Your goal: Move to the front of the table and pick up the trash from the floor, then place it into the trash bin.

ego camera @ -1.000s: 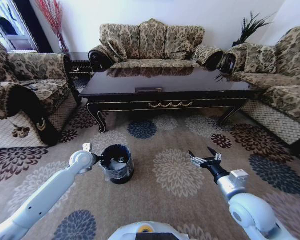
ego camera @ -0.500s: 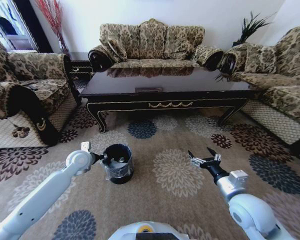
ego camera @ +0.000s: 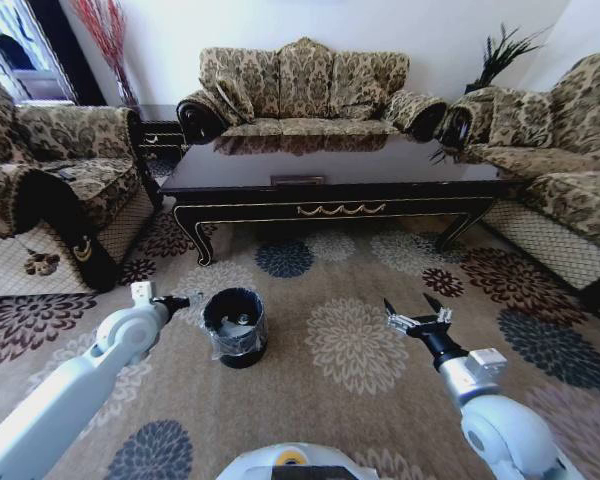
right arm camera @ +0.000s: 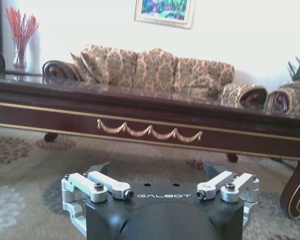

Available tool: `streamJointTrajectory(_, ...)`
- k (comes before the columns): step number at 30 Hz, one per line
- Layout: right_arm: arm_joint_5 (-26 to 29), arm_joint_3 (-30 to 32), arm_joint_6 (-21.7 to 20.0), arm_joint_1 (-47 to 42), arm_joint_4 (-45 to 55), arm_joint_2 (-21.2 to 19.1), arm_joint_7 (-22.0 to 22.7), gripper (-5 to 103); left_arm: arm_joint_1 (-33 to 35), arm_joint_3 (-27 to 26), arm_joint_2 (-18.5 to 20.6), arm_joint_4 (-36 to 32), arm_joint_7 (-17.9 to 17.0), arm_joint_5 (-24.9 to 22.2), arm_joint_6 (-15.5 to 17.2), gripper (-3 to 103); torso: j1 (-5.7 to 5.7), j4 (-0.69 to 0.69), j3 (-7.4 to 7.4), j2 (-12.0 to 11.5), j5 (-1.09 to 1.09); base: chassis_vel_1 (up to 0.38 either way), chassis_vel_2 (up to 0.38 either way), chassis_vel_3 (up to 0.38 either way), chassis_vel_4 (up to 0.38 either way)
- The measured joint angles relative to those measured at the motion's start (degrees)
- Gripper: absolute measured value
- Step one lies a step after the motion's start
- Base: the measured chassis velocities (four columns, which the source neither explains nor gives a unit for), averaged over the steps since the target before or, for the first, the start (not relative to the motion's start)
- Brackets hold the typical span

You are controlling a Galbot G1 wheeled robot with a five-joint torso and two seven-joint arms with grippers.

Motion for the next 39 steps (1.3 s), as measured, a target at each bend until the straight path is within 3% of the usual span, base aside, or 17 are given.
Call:
streamJointTrajectory(1, 0.00, 0.00, 0.00, 0.00, 0.00, 0.00, 0.00, 100, 0.00, 0.00, 0.00, 0.00, 0.00, 0.00, 0.00, 100, 0.00, 0.00, 0.00, 0.00, 0.00, 0.000, 0.000, 0.000, 0.000)
streamJointTrajectory(3, -1.58, 0.70, 3.80, -1.08, -0.40, 0.88, -1.17, 100, 2.46, -2.13, -0.08, -0.84, 2.88, 6.35, -5.94, 100, 0.00, -0.01, 0.00, 0.00, 0.00, 0.000, 0.000, 0.000, 0.000)
streamJointTrajectory(5, -2.79, 1.27, 6.89, -1.82, -0.73, 1.55, -1.96, 100, 3.94, -3.71, -0.61, -1.50, 4.21, 8.60, -8.89, 100, 0.00, -0.02, 0.00, 0.00, 0.00, 0.000, 0.000, 0.000, 0.000)
streamJointTrajectory(6, -2.79, 1.27, 6.89, -1.82, -0.73, 1.55, -1.96, 100, 3.94, -3.71, -0.61, -1.50, 4.21, 8.60, -8.89, 100, 0.00, -0.02, 0.00, 0.00, 0.00, 0.000, 0.000, 0.000, 0.000)
streamJointTrajectory(7, -3.67, 1.82, 9.87, -2.57, -1.14, 2.27, -2.63, 100, 5.52, -5.23, -1.24, -1.98, 5.43, 11.09, -11.61, 100, 0.00, -0.03, 0.00, 0.00, 0.00, 0.000, 0.000, 0.000, 0.000)
streamJointTrajectory(11, -5.11, 3.30, 16.85, -4.76, -2.57, 4.56, -4.40, 100, 10.79, -8.79, -2.74, -3.03, 8.84, 17.20, -16.62, 100, 0.00, -0.03, 0.00, 0.00, 0.00, 0.000, 0.000, 0.000, 0.000)
streamJointTrajectory(12, -5.11, 3.30, 16.85, -4.76, -2.57, 4.56, -4.40, 100, 10.79, -8.79, -2.74, -3.03, 8.84, 17.20, -16.62, 100, 0.00, -0.03, 0.00, 0.00, 0.00, 0.000, 0.000, 0.000, 0.000)
streamJointTrajectory(15, -6.49, 4.60, 21.08, -6.00, -4.21, 6.23, -5.32, 100, 15.52, -13.31, -5.48, -3.08, 11.11, 23.21, -21.72, 100, 0.00, -0.02, 0.00, 0.00, 0.00, 0.000, 0.000, 0.000, 0.000)
streamJointTrajectory(16, -6.49, 4.60, 21.08, -6.00, -4.21, 6.23, -5.32, 100, 15.52, -13.31, -5.48, -3.08, 11.11, 23.21, -21.72, 100, 0.00, -0.02, 0.00, 0.00, 0.00, 0.000, 0.000, 0.000, 0.000)
streamJointTrajectory(19, -7.64, 5.62, 24.05, -6.55, -5.38, 7.51, -6.11, 100, 20.70, -18.24, -8.90, -3.33, 13.38, 26.79, -26.33, 100, 0.00, -0.01, 0.00, 0.00, -0.01, 0.000, 0.000, 0.000, 0.000)
streamJointTrajectory(21, -7.64, 5.62, 24.05, -6.55, -5.38, 7.51, -6.11, 100, 20.86, -18.38, -9.00, -3.35, 13.44, 26.86, -26.46, 100, 0.00, -0.01, 0.00, 0.00, -0.01, 0.000, 0.000, 0.000, 0.000)
streamJointTrajectory(22, -7.05, 5.93, 25.50, -6.60, -5.92, 8.54, -6.61, 100, 24.44, -21.28, -11.24, -3.54, 14.65, 27.82, -29.57, 100, 0.00, -0.01, -0.01, 0.00, 0.00, 0.000, 0.000, 0.000, 0.000)
streamJointTrajectory(27, -6.01, 5.59, 28.79, -7.11, -6.45, 9.91, -9.37, 100, 30.75, -26.14, -15.17, -3.57, 16.33, 28.39, -34.35, 100, 0.00, -0.01, 0.00, 0.00, -0.01, 0.000, 0.000, 0.000, 0.000)
streamJointTrajectory(39, -6.31, 4.83, 30.77, -6.61, -8.10, 10.43, -11.57, 100, 39.95, -28.40, -21.05, -7.06, 18.37, 30.23, -39.26, 100, 0.00, -0.01, 0.00, 0.00, 0.00, 0.000, 0.000, 0.000, 0.000)
